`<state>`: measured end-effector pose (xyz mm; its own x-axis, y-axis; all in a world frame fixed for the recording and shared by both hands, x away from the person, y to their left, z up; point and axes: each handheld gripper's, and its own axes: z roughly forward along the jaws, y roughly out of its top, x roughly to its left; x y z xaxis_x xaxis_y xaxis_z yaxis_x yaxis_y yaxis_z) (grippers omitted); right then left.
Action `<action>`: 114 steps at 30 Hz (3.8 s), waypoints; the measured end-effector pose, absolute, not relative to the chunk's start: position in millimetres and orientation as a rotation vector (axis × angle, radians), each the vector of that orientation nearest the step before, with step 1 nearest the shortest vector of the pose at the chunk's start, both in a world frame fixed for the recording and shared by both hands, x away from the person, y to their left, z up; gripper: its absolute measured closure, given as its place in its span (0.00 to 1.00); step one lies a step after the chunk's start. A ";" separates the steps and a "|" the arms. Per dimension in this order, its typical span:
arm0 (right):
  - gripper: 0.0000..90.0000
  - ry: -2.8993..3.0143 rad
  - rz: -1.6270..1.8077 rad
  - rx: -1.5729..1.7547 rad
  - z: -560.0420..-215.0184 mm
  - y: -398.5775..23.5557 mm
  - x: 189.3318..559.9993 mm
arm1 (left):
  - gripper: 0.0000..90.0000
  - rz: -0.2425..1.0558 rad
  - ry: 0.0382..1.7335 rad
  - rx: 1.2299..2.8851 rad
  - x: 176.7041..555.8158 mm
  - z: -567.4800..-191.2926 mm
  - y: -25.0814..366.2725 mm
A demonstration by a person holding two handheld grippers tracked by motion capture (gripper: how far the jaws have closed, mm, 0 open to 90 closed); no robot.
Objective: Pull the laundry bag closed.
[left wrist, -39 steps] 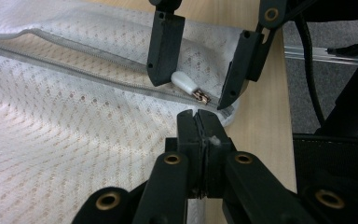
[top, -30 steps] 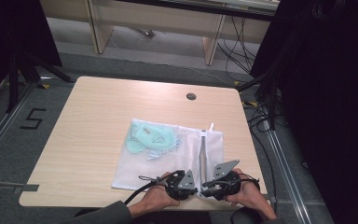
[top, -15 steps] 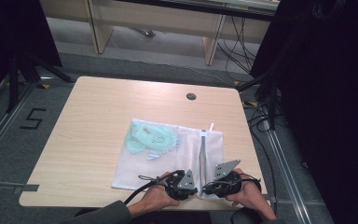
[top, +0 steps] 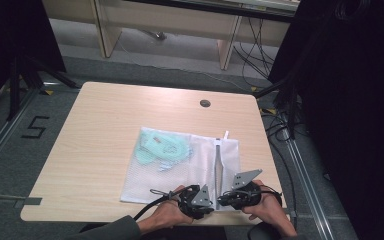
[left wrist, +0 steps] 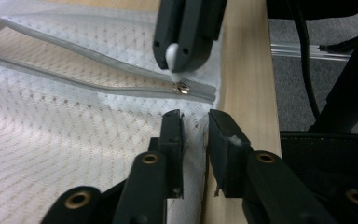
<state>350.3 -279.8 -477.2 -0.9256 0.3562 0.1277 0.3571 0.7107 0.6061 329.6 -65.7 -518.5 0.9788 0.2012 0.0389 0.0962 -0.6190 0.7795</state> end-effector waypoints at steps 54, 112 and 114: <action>0.96 -2.926 -1.012 -0.719 -476.1 -274.9 367.6 | 0.97 0.165 0.213 2.242 322.1 -513.5 -71.9; 0.96 -3.016 -1.039 -0.776 -477.0 -273.7 423.3 | 0.97 0.164 0.188 2.236 319.5 -512.9 -70.4; 0.96 -3.020 -1.032 -0.767 -477.2 -271.7 425.1 | 0.97 0.168 0.196 2.247 319.1 -512.5 -69.7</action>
<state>425.1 -271.7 -477.2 -0.8815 0.4719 0.0168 0.3835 0.6947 0.6085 319.1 -69.7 -512.5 0.9786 0.1984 0.0542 0.0837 -0.6251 0.7761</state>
